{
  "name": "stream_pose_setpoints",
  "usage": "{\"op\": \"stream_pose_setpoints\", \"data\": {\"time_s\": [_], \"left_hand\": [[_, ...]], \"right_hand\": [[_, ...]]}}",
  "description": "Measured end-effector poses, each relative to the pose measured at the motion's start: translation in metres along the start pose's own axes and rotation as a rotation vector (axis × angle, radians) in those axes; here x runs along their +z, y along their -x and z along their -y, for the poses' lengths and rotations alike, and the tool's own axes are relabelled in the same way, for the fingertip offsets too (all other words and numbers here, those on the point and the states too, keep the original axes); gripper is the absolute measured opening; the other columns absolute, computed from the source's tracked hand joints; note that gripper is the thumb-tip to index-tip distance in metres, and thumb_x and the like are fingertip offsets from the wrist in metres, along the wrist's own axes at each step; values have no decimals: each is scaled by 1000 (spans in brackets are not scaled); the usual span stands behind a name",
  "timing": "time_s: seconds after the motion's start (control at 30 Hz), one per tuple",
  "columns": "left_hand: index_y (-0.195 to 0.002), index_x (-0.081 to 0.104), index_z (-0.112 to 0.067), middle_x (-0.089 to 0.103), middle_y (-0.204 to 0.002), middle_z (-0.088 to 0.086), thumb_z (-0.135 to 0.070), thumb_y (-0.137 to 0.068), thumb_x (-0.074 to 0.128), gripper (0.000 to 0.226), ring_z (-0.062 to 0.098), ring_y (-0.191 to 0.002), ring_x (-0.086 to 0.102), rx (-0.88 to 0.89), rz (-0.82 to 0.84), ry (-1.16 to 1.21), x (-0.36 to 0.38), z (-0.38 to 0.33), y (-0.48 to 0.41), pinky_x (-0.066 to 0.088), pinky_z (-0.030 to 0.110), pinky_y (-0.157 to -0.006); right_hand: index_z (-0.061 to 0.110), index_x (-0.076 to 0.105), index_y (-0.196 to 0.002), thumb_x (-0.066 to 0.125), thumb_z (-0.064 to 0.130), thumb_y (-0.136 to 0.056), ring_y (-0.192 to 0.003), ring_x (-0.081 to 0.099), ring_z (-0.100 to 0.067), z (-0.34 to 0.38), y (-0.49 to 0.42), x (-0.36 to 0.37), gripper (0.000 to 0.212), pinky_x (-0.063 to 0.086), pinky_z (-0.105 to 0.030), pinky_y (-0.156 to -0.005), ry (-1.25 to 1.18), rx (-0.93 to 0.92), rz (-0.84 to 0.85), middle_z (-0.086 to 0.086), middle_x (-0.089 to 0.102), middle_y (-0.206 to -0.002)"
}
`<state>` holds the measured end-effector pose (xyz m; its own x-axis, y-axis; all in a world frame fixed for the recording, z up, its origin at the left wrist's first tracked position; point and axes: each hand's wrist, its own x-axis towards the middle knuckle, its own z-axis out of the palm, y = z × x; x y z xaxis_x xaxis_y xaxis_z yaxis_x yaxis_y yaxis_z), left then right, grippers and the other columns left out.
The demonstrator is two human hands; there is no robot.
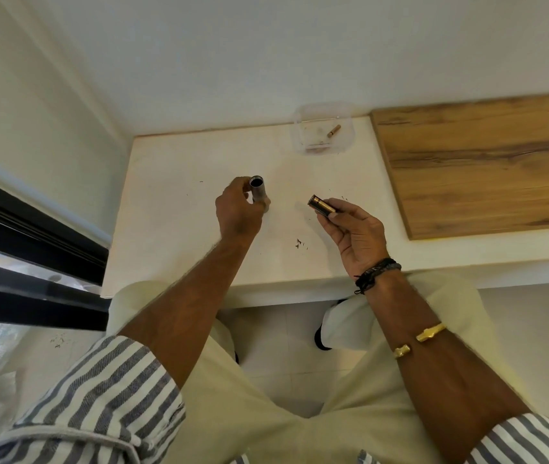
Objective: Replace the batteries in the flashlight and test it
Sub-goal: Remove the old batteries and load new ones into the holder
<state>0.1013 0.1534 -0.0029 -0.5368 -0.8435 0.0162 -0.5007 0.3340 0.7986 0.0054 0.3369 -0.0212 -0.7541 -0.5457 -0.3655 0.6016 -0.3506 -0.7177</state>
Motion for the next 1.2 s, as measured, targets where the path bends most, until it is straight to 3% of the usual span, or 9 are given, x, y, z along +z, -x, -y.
{"op": "stream_pose_setpoints", "data": {"time_s": [0.07, 0.2, 0.3, 0.4, 0.47, 0.63, 0.8, 0.97, 1.2], "left_hand": [[-127, 58, -10, 61, -123, 7, -25, -88, 71, 44, 18, -105, 61, -3, -45, 5, -3, -1, 6, 53, 34, -90], [-115, 62, -13, 63, -109, 2, -15, -89, 67, 27, 7, -84, 60, 74, -153, 64, -13, 4, 36, 57, 26, -77], [-113, 68, -15, 71, -101, -3, -18, -91, 68, 22, 2, -84, 65, 52, -16, 150, -16, 12, 63, 59, 23, -80], [-120, 68, -17, 74, -101, -2, -20, -90, 71, 30, 10, -91, 70, -13, 123, 313, -15, 11, 76, 59, 30, -87], [-121, 67, -16, 74, -101, 0, -17, -88, 73, 33, 13, -94, 71, -26, 137, 398, -14, 8, 79, 58, 33, -90], [-119, 69, -9, 76, -103, 6, -6, -87, 73, 33, 16, -95, 73, 15, 170, 491, -19, 5, 85, 59, 34, -88], [-115, 71, -8, 76, -100, 4, -9, -87, 74, 28, 10, -90, 73, 90, 163, 408, -17, 8, 87, 58, 25, -85], [-114, 72, -11, 75, -99, -4, -11, -87, 74, 27, -1, -87, 71, 169, 170, 298, -10, 11, 90, 52, 10, -79], [-113, 72, -9, 76, -101, 1, -11, -84, 77, 30, -10, -83, 67, 238, 190, 196, -6, 20, 90, 51, 7, -78]], "right_hand": [[-9, 67, -108, 54, -19, -90, -110, 70, -39, 0, 2, 2, 25, 58, -39, -97, 8, -19, 12, -25, 71, -114], [-4, 68, -102, 56, -20, -88, -104, 72, -37, 0, 8, 9, 24, 60, -37, -94, 69, -22, 46, -26, 71, -111], [-5, 68, -102, 60, -20, -86, -100, 74, -36, -4, 14, 16, 24, 61, -35, -91, 127, -4, 97, -24, 73, -107], [-6, 69, -105, 66, -16, -85, -105, 72, -38, -11, 21, 20, 22, 61, -40, -92, 240, -15, 122, -26, 72, -110], [-4, 71, -106, 71, -11, -84, -105, 72, -36, -13, 25, 21, 23, 62, -41, -88, 315, -21, 123, -26, 72, -114], [8, 77, -102, 76, -3, -84, -95, 71, -24, -14, 32, 18, 21, 63, -31, -72, 429, -33, 126, -7, 79, -101], [-1, 74, -106, 74, -1, -87, -101, 73, -34, -16, 36, 16, 19, 62, -29, -71, 487, -33, 78, -22, 75, -108], [0, 74, -100, 79, 13, -86, -99, 75, -33, -20, 38, 17, 20, 62, -32, -72, 604, -35, 21, -20, 77, -100], [8, 75, -91, 79, 16, -85, -94, 75, -34, -21, 37, 17, 11, 63, -44, -87, 731, -32, 6, -17, 77, -93]]}}
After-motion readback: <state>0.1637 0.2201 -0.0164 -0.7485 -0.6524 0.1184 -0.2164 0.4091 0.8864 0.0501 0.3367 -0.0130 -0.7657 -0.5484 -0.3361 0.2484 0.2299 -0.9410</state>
